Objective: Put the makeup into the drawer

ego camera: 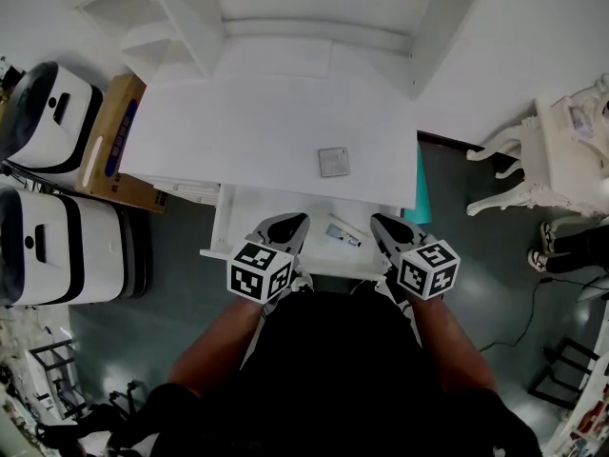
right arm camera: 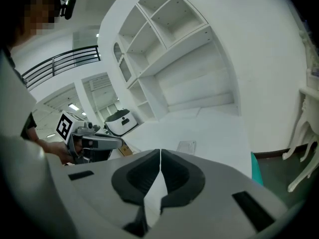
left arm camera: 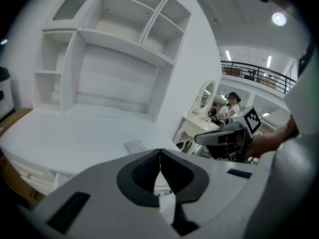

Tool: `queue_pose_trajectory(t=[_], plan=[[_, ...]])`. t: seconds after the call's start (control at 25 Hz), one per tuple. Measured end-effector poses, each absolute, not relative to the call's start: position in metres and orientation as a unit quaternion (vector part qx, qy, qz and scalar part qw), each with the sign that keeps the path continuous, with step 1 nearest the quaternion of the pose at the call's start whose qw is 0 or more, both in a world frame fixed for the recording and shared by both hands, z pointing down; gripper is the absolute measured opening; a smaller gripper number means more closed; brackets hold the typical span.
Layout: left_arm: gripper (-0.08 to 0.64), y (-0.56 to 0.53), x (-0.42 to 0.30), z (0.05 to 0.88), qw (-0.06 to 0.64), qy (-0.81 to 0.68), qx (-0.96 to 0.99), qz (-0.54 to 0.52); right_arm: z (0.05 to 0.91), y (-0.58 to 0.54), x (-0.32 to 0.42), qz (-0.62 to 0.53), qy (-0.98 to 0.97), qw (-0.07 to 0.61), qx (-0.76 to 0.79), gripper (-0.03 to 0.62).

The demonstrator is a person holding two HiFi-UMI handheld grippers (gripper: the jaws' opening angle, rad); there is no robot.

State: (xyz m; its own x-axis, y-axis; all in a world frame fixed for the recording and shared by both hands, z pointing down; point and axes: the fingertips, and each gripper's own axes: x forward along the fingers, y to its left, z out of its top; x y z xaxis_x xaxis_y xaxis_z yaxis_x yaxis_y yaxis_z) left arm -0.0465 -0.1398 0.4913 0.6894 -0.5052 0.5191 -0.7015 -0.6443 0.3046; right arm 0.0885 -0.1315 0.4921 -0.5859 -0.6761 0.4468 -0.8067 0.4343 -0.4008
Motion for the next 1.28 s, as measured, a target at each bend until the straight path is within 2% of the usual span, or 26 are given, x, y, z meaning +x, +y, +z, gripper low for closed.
queue_pose_trajectory(t=[0.56,1.28], plan=[[0.011,-0.135,-0.049,0.483,0.212,-0.340,0.891,0.213,0.488,-0.122,0.090,0.278,-0.844,0.108,0.446,0.026],[0.011,-0.131,-0.045,0.492,0.230,-0.340,0.886,0.214,0.506,-0.118,0.091,0.306,-0.831,0.123,0.449,0.028]])
